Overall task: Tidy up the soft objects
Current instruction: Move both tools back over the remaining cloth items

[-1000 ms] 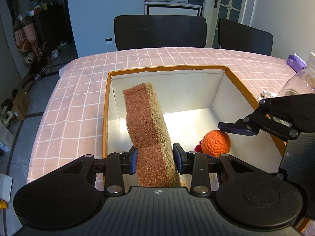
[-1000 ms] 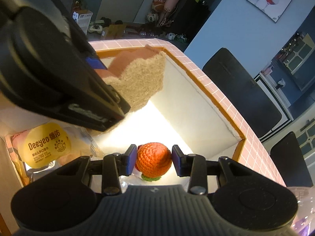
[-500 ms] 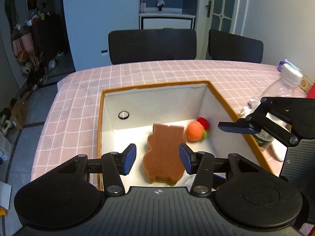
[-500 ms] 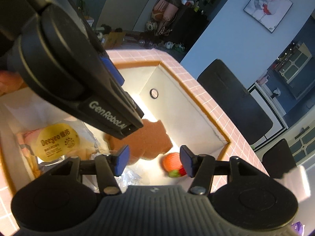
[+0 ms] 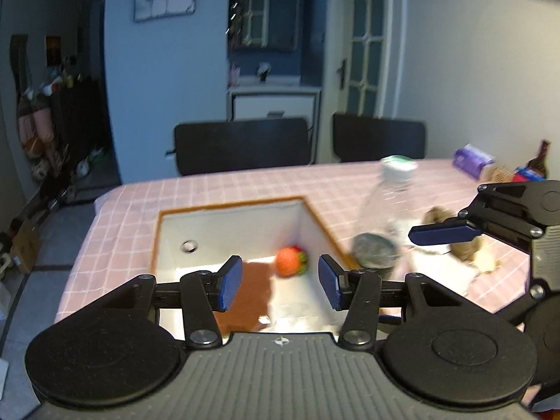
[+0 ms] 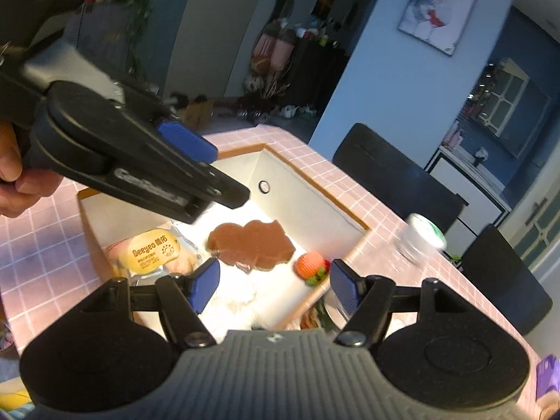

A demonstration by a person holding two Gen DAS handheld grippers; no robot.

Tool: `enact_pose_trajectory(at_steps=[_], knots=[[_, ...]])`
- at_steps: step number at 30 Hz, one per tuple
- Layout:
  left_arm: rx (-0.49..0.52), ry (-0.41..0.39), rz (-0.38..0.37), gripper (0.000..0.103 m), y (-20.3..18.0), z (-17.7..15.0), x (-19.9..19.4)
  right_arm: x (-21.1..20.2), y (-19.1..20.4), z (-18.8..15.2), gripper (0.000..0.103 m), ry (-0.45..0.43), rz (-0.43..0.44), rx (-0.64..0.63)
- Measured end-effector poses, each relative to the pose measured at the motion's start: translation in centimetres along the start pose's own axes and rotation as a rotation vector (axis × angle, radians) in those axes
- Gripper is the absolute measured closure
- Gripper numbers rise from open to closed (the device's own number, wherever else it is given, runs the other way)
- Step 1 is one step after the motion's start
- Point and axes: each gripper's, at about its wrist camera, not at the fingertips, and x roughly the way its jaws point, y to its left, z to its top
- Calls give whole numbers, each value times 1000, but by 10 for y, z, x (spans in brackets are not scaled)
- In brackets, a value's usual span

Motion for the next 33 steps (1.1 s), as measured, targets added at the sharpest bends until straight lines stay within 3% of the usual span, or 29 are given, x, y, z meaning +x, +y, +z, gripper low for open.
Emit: enact_pose_trajectory(at_steps=[7, 15, 21, 28, 33], knots=[[40, -83, -78, 45, -51, -18, -22, -45, -29, -48, 33, 4, -56, 119], [58, -96, -178, 45, -111, -34, -2, -69, -73, -107, 33, 92, -138, 271], [57, -76, -269, 45, -147, -37, 28, -57, -116, -138, 33, 173, -164, 399], [66, -63, -302, 45, -182, -33, 74, -37, -173, -180, 33, 210, -240, 515], [75, 7, -294, 41, -195, -32, 117, -15, -214, -204, 33, 228, -237, 640]])
